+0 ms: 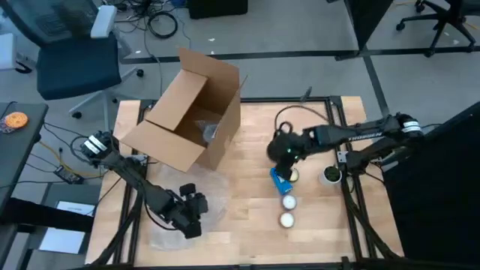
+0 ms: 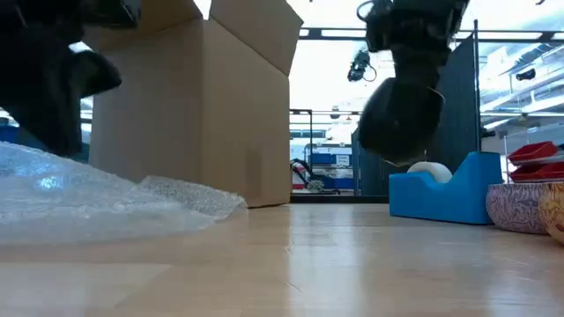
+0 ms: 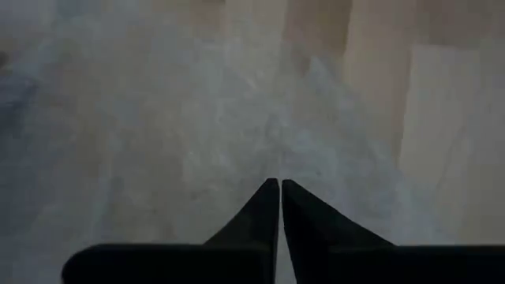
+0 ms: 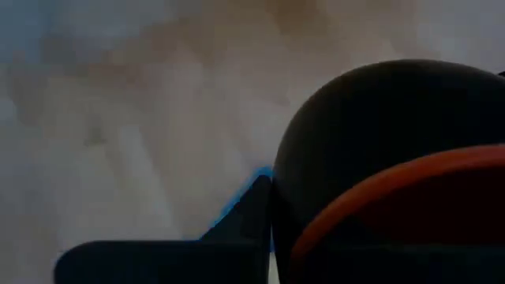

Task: Wrap mug
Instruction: Wrap the mug with the bubble wrap

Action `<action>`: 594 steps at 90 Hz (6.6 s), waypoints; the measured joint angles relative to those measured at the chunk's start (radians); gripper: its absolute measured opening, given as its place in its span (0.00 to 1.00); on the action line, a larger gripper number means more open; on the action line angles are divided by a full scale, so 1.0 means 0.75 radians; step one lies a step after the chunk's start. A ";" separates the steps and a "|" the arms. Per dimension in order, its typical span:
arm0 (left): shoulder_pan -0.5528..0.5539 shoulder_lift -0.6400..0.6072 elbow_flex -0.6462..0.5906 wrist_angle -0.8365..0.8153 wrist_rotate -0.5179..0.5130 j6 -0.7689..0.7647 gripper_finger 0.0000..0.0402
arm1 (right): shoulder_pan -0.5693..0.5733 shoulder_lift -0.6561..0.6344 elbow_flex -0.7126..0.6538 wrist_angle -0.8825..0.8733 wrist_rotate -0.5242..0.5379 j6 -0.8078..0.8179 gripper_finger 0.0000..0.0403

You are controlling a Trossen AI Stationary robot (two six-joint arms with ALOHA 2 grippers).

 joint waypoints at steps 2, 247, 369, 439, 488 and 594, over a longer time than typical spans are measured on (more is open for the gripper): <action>0.005 0.000 0.009 -0.029 -0.005 -0.004 0.04 | 0.013 0.024 0.020 -0.002 0.006 0.001 0.00; -0.122 -0.058 0.324 -0.243 -0.003 0.186 0.00 | 0.306 0.829 0.805 -0.225 -0.037 -0.425 0.24; -0.374 -0.058 0.405 -0.219 -0.456 0.050 0.00 | 0.637 0.831 0.969 -0.107 0.606 -0.119 0.51; -0.374 -0.056 0.405 -0.230 -0.449 0.058 0.03 | 0.672 0.828 0.946 -0.231 1.474 -0.459 0.00; -0.374 -0.055 0.405 -0.378 -0.496 -0.060 0.31 | 0.676 0.826 1.064 -0.195 1.596 -0.883 0.00; -0.175 0.310 0.118 0.255 -0.230 0.041 0.40 | 0.641 0.833 0.922 0.014 0.303 -0.410 0.40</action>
